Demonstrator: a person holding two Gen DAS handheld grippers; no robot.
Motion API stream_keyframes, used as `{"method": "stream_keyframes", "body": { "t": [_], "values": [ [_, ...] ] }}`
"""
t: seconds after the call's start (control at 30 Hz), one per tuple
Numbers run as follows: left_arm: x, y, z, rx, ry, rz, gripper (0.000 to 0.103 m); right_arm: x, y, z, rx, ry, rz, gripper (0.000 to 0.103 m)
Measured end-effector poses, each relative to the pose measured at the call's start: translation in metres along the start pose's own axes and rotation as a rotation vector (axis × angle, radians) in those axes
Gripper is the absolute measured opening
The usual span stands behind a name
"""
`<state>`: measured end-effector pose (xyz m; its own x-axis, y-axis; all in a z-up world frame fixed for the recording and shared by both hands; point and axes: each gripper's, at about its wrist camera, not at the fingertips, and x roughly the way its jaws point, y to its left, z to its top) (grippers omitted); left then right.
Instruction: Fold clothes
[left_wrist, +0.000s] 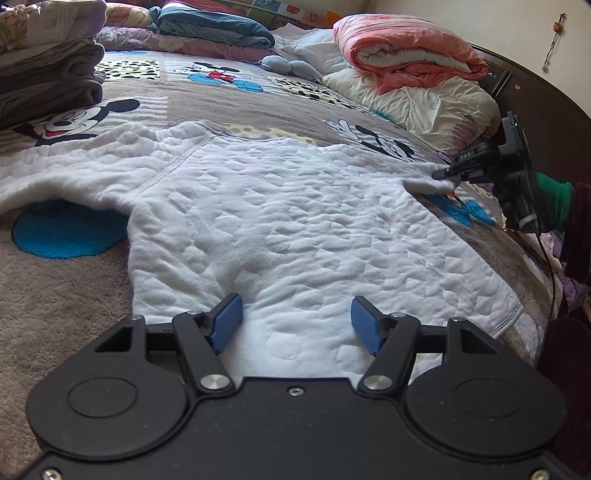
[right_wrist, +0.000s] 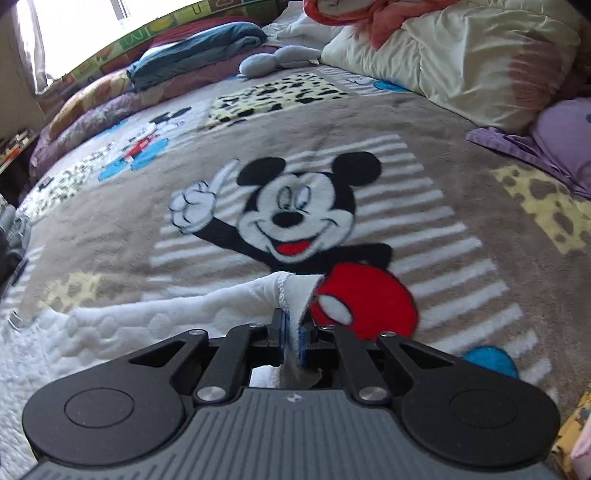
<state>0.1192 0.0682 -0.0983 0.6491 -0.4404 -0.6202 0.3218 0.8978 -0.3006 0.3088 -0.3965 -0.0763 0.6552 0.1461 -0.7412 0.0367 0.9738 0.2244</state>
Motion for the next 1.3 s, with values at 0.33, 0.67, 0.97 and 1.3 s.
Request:
{"method": "stream_keyframes", "body": {
  "t": [0.33, 0.67, 0.97, 1.3],
  "values": [
    [0.002, 0.001, 0.002, 0.009, 0.003, 0.006, 0.066, -0.023, 0.034, -0.005, -0.176, -0.056, -0.190, 0.050],
    [0.002, -0.006, -0.001, 0.048, 0.001, 0.029, 0.068, -0.087, 0.153, -0.088, -0.351, -0.142, 0.294, 0.031],
    [0.002, -0.010, -0.004, 0.077, -0.002, 0.046, 0.068, -0.030, 0.147, -0.124, -0.236, 0.007, 0.294, 0.029],
    [-0.004, -0.014, -0.005, 0.095, -0.007, 0.047, 0.068, -0.106, 0.148, -0.155, -0.327, -0.194, 0.315, 0.029]
  ]
}}
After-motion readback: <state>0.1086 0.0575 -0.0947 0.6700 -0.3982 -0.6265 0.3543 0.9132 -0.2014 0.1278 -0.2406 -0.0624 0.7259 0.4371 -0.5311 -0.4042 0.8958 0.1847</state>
